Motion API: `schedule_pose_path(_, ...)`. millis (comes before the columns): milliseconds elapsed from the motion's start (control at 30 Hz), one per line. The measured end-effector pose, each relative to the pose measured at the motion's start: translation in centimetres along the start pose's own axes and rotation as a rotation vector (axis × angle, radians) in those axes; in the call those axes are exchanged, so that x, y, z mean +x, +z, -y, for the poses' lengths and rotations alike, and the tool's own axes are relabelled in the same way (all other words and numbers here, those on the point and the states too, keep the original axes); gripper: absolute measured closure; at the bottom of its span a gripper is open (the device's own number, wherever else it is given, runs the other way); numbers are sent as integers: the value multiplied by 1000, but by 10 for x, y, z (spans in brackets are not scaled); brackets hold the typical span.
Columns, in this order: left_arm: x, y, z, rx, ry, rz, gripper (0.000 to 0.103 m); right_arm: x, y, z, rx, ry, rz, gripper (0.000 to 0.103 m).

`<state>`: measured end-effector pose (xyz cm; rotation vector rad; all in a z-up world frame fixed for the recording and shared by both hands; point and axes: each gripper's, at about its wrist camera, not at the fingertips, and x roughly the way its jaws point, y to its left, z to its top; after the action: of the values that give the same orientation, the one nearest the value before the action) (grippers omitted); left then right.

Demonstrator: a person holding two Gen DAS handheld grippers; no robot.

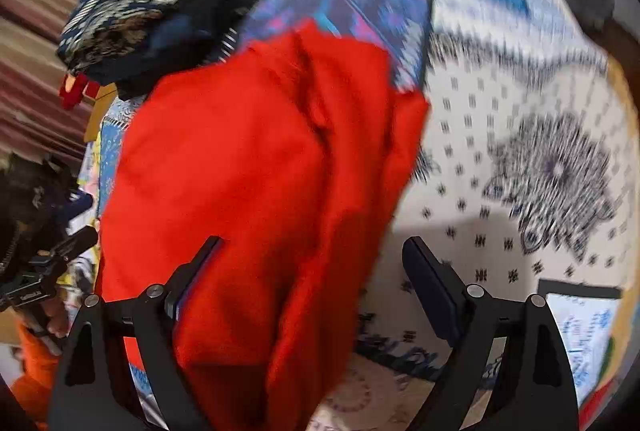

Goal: Fold large clothes

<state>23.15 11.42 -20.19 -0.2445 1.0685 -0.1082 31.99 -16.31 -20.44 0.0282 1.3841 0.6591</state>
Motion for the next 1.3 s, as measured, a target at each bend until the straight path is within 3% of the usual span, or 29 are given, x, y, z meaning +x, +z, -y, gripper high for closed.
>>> schedule_pose_path(267,38,10,-18,-157,-237,-114,23,13,13,20,23,155,-25,15)
schedule_pose_path(500,65,23,-32,-283,-362,-166,22,33,39,23,56,201,-87,14)
schedule_pose_path(600,70,24,-36,-309,-405,-164,22,32,36,24,58,208,-74,19)
schedule_pose_path(667,70,22,-37,-313,-418,-157,22,30,31,25,54,233,-68,40)
schedule_pose_path(700,70,21,-36,-316,-423,-152,22,30,29,28,68,261,-84,44)
schedule_pose_path(767,71,22,-34,-322,-427,-141,24,35,28,31,123,310,-128,63)
schedule_pose_path(800,71,22,-31,-315,-411,-143,26,37,27,33,168,346,-148,65)
schedule_pose_path(933,64,19,-20,-292,-363,-141,37,29,22,30,206,341,-126,74)
schedule_pose_path(1000,56,20,-18,-284,-355,-129,53,18,19,23,197,331,-100,76)
schedule_pose_path(1100,37,18,-17,-272,-374,-111,66,-4,16,8,155,321,-59,78)
schedule_pose_path(1300,-22,18,5,-142,-326,-19,69,-42,9,-34,52,286,20,79)
